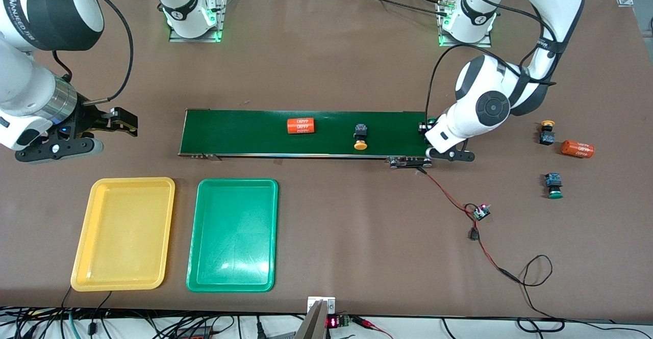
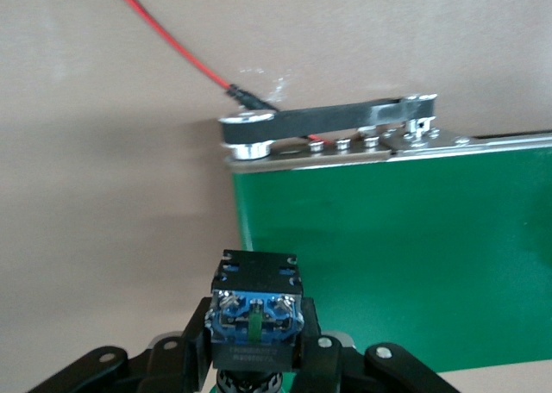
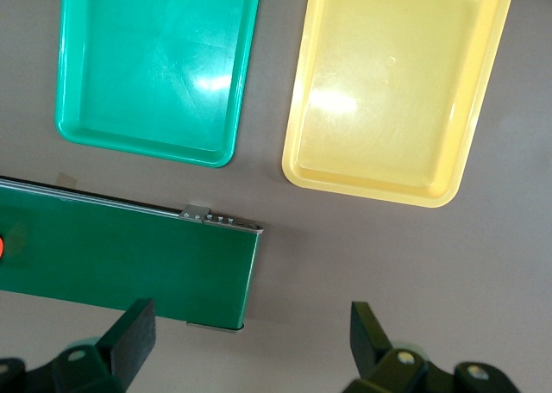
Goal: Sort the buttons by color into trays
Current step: 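Place the dark button on the conveyor belt and release, then grasp the green button with the left gripper while the right gripper approaches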
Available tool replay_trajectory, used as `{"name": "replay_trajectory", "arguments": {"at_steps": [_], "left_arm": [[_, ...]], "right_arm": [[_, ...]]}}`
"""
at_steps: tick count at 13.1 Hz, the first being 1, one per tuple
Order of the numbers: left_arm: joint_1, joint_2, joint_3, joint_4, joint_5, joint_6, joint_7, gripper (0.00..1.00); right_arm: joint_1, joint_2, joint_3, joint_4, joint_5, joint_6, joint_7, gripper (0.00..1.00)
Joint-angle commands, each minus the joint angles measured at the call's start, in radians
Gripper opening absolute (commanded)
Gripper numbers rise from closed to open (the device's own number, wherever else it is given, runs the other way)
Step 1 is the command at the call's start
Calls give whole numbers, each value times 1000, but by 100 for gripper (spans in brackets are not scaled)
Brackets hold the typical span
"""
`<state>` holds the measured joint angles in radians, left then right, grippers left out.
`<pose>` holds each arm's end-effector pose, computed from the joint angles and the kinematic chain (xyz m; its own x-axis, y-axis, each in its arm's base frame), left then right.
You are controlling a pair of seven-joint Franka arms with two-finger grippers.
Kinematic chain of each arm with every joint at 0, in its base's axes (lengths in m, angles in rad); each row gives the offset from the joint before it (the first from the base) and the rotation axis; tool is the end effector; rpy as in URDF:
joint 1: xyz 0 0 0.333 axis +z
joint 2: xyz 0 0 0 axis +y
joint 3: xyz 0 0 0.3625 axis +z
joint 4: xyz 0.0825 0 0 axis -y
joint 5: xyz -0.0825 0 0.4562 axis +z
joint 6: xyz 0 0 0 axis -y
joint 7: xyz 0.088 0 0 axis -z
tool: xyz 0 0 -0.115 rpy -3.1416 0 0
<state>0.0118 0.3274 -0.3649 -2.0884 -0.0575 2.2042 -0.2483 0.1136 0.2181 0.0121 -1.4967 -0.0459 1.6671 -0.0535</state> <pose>0.5843 -0.2167 0.2458 0.9718 -0.0695 -0.2253 -0.0476 -0.9937 0.1011 0.6999 0.0827 0.5663 0.9820 0.1822 -0.0500 0.1843 -0.9821 0.0402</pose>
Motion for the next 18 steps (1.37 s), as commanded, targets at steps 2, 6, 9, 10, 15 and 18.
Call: {"name": "replay_trajectory", "arguments": {"at_steps": [2, 6, 9, 10, 15, 18], "left_arm": [[-52, 38, 12, 39, -24, 23, -8, 0], [-53, 51, 14, 44, -22, 25, -6, 0], [-53, 62, 15, 44, -16, 45, -5, 1], [-53, 70, 15, 44, -15, 45, -3, 6], [-38, 15, 18, 48, -10, 29, 9, 100], [55, -65, 20, 50, -10, -10, 9, 100]], "right_arm": [[-3, -14, 0, 4, -15, -24, -12, 100], [8, -34, 5, 4, -9, -93, 7, 100], [15, -54, 2, 4, -3, -121, 0, 100], [15, -57, 2, 6, -2, -142, -3, 100], [14, -218, 0, -159, 15, -138, -3, 100], [9, -340, 0, -334, 31, -43, -2, 100]]}}
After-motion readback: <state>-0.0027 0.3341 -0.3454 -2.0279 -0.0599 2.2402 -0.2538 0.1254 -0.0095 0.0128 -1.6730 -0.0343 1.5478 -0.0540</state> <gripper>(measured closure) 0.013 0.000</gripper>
